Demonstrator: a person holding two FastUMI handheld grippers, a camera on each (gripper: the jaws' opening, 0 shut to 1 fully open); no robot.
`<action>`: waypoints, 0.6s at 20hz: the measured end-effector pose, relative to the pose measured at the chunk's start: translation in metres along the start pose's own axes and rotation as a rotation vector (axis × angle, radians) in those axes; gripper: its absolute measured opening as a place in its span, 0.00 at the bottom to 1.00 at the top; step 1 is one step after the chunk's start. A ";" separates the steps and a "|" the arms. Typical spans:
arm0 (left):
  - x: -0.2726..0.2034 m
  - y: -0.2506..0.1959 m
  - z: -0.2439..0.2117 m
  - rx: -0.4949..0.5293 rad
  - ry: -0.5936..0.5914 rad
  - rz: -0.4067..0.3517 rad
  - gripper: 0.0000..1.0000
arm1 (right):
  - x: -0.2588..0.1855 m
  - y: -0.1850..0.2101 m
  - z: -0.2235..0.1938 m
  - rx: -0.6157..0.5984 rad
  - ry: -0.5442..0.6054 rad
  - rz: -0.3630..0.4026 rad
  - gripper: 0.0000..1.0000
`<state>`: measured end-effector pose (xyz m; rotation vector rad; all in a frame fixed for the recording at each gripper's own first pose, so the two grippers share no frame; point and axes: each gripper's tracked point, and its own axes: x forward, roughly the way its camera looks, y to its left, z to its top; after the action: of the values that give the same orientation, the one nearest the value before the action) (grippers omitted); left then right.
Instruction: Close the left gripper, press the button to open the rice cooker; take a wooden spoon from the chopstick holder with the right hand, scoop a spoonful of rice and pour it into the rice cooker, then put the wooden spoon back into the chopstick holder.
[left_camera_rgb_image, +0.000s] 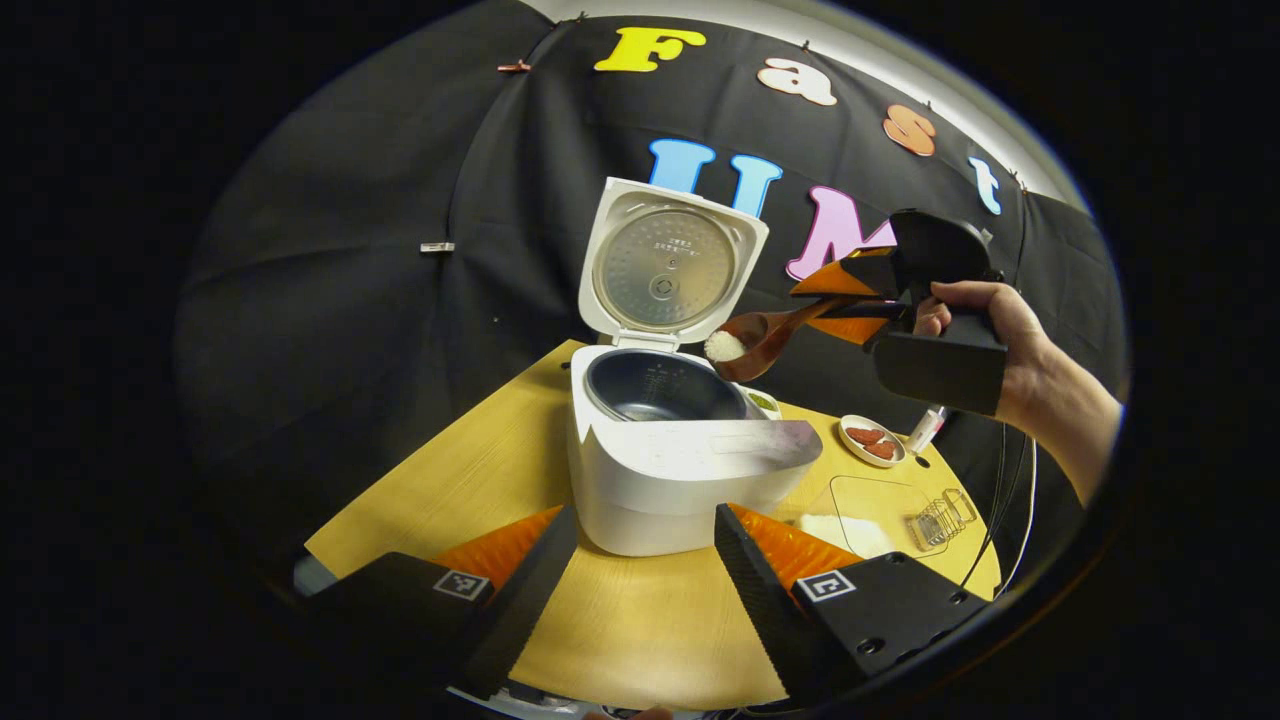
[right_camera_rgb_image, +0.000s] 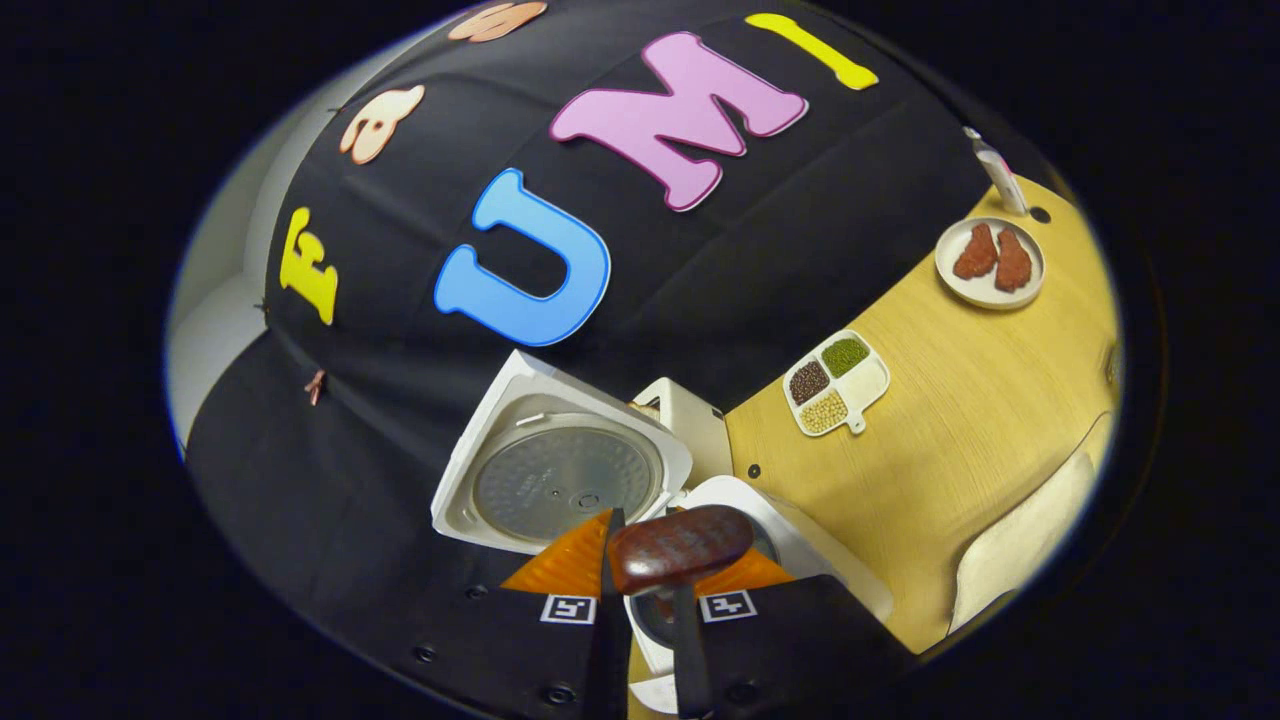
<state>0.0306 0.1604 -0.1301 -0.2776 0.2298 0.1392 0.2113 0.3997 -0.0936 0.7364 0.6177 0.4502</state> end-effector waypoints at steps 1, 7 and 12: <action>0.001 0.003 -0.001 -0.007 0.001 0.007 0.96 | 0.005 0.000 -0.003 -0.042 -0.004 0.000 0.23; 0.002 0.013 -0.009 -0.026 0.018 0.026 0.96 | 0.037 -0.002 -0.024 -0.252 -0.007 -0.008 0.23; 0.007 0.018 -0.004 -0.029 0.015 0.028 0.96 | 0.045 0.007 -0.035 -0.475 -0.022 0.024 0.23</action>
<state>0.0335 0.1773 -0.1400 -0.3046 0.2470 0.1679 0.2202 0.4475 -0.1246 0.2960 0.4561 0.5842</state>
